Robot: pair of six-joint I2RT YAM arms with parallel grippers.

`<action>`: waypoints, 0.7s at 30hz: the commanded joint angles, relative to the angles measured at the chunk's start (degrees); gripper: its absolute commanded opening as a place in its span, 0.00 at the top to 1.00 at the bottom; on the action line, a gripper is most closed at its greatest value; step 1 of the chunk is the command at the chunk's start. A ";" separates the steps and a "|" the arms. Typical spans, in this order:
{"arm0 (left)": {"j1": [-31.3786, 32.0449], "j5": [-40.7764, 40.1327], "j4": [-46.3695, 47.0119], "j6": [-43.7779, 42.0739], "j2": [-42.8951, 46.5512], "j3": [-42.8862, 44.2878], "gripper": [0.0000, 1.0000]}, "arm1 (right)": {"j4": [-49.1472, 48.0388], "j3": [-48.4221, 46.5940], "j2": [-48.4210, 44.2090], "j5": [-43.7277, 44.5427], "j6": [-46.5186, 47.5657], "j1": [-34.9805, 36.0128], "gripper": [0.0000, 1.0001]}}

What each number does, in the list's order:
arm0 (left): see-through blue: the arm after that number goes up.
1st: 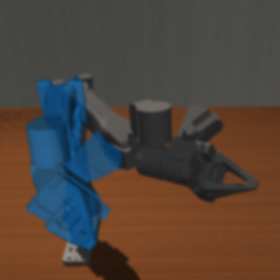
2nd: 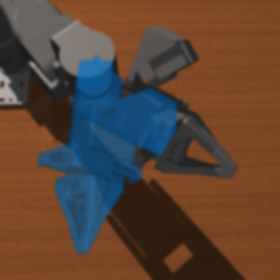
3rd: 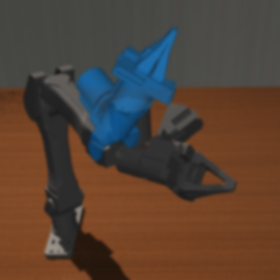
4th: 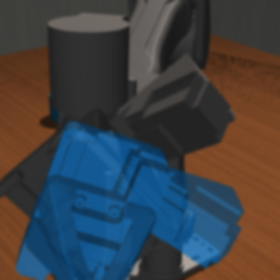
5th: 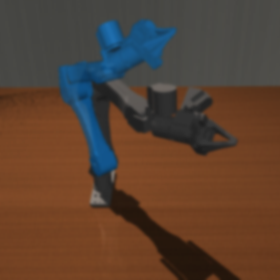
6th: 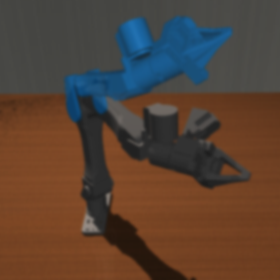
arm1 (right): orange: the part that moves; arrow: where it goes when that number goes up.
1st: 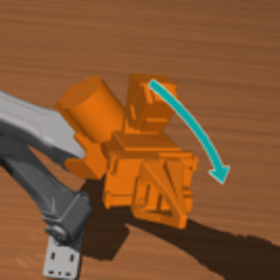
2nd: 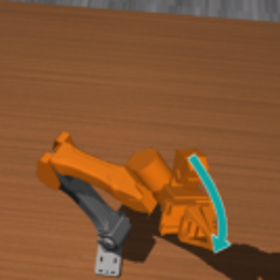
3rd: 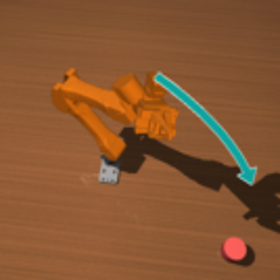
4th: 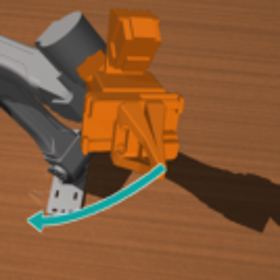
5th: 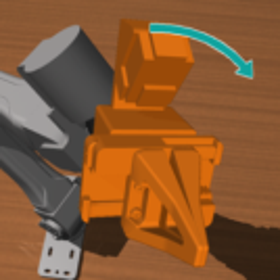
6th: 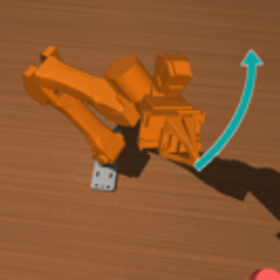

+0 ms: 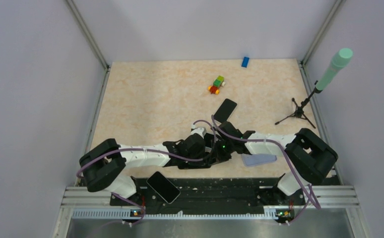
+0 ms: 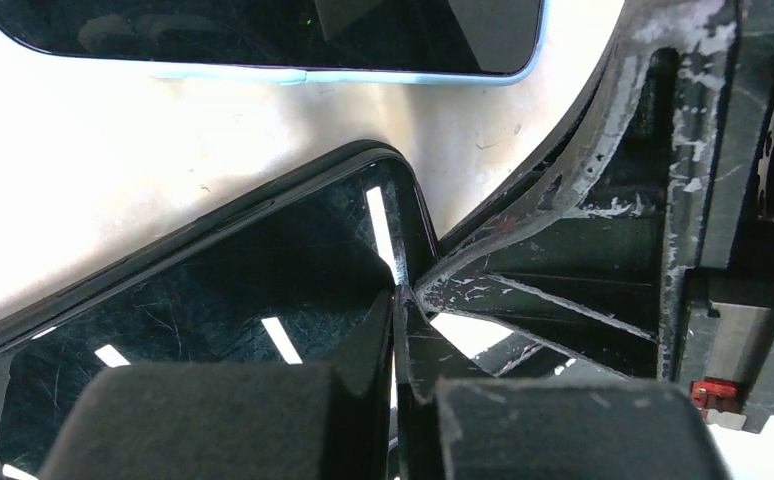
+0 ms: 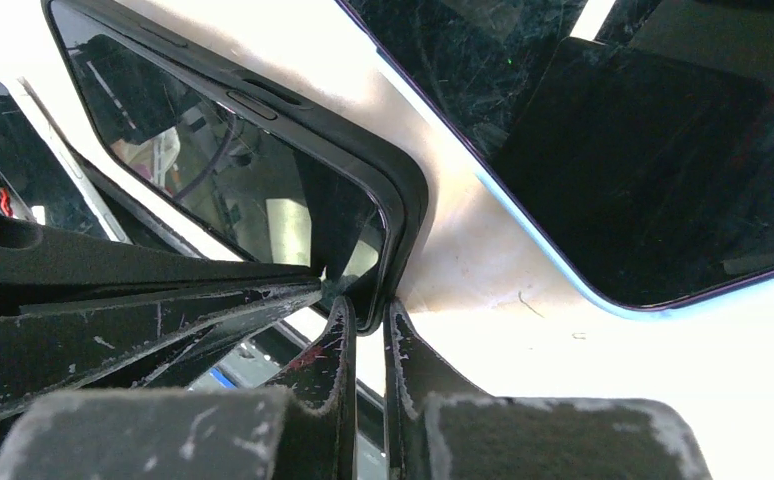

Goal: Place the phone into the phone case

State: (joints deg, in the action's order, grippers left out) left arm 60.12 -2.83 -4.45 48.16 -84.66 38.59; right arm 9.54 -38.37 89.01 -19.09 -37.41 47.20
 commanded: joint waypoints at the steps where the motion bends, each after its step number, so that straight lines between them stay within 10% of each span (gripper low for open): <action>1: -0.14 -5.51 -9.53 -1.32 -1.93 -0.73 1.00 | 5.16 3.47 6.28 18.38 4.23 2.19 1.00; 10: -1.23 -7.60 -10.70 -1.00 -0.93 -0.70 1.00 | -1.31 4.69 3.06 7.63 2.64 -1.25 0.59; 21: -3.16 -8.56 -12.99 -1.97 -3.84 1.28 1.00 | -3.78 4.90 4.33 5.71 4.26 -6.86 0.61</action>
State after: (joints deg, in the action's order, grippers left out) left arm 58.06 -5.67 -8.45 48.49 -84.51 40.49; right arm -1.02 -34.68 88.99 -27.92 -38.85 41.19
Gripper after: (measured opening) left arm 0.001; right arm 0.406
